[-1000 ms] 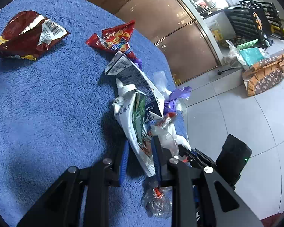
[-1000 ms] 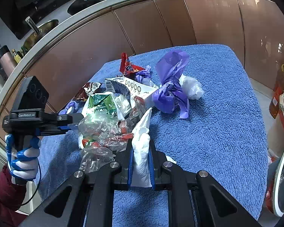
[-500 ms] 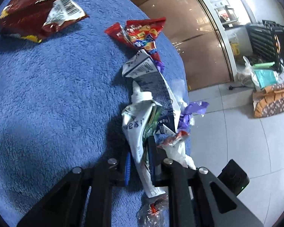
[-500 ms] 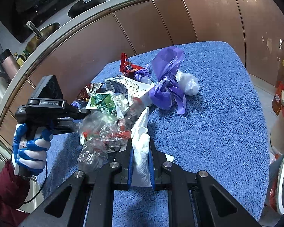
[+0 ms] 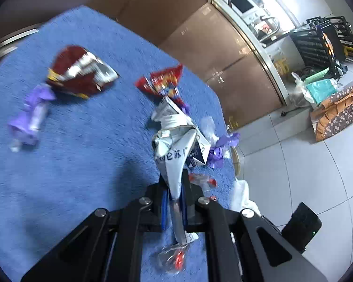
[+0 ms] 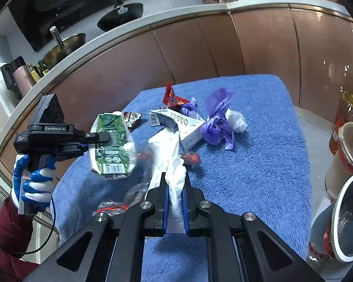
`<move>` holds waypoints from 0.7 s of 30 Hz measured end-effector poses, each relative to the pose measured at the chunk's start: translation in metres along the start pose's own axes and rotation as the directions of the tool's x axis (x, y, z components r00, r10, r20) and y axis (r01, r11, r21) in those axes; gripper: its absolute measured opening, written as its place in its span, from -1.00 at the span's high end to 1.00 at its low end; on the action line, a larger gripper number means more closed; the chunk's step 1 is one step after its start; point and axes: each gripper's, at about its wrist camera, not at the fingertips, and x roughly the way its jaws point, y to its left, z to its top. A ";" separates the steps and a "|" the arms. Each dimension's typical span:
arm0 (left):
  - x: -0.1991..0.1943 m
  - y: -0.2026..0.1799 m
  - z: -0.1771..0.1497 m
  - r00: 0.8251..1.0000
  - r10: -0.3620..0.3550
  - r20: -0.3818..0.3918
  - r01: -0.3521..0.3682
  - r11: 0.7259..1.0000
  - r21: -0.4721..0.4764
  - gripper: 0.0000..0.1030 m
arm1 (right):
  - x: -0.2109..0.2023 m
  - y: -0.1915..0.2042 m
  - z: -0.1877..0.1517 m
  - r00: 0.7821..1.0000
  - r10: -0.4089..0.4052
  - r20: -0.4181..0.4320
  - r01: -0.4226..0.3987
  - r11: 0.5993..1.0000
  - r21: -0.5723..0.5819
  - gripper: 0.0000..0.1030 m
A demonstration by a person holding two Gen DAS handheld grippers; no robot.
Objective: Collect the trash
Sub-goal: 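Lift the tissue with the right tool while the left tool lifts the carton and wrappers, then drop the tissue into the bin with the right tool while the left tool drops the carton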
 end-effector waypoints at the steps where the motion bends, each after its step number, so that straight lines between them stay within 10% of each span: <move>1: -0.012 0.001 -0.001 1.000 0.006 0.020 -0.007 1.000 0.004 0.84 | -0.002 0.005 0.003 1.000 -0.002 0.006 0.002 1.000 0.000 0.82; 11: -0.061 -0.053 -0.010 0.996 -0.027 0.081 0.018 0.994 0.111 0.84 | -0.053 0.001 -0.004 0.992 -0.056 0.112 0.052 0.998 0.033 0.82; 21: 0.049 -0.199 -0.030 0.981 -0.110 -0.158 0.156 0.937 0.311 0.84 | -0.133 -0.094 -0.040 0.909 -0.372 0.187 0.324 0.914 0.243 0.82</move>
